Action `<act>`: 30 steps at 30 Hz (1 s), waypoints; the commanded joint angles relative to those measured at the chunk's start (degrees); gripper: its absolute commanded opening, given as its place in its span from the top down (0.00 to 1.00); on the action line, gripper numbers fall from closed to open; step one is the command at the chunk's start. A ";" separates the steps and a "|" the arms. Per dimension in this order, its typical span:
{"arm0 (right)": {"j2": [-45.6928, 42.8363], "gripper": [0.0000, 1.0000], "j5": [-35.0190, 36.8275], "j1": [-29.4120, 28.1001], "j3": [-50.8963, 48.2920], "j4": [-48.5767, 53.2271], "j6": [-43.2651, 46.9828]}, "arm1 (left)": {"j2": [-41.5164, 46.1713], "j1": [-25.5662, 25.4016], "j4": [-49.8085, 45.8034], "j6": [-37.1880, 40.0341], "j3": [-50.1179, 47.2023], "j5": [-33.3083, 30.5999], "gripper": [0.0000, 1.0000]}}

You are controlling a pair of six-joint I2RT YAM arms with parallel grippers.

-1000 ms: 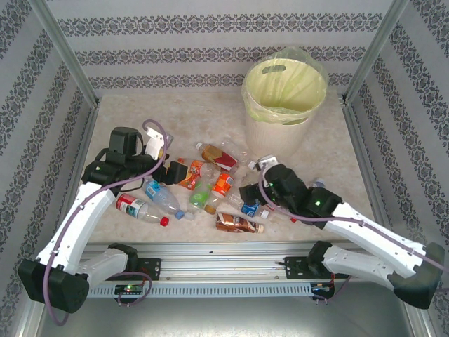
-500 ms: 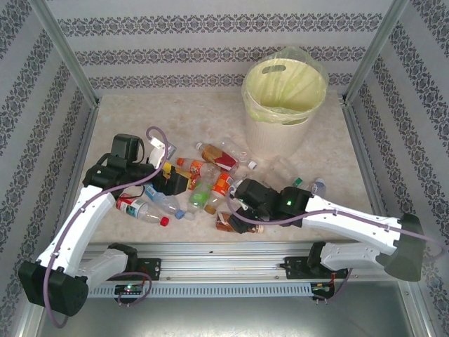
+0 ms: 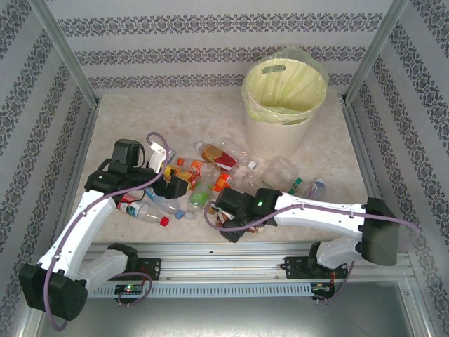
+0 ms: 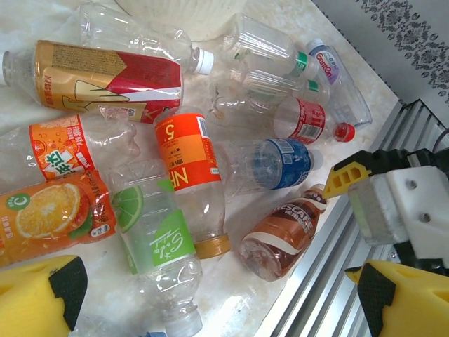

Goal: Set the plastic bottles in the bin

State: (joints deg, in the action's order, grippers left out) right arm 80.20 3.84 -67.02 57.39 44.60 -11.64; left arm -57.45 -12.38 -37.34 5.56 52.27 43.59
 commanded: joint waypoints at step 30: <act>14.49 0.09 1.42 -0.74 3.23 -3.86 4.91 | 0.68 -0.50 6.28 -2.84 -2.70 -4.37 0.00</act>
State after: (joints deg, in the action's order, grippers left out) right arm 93.60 6.07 -67.02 59.37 41.01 -7.75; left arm -57.28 -12.38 -32.91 3.33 50.24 39.81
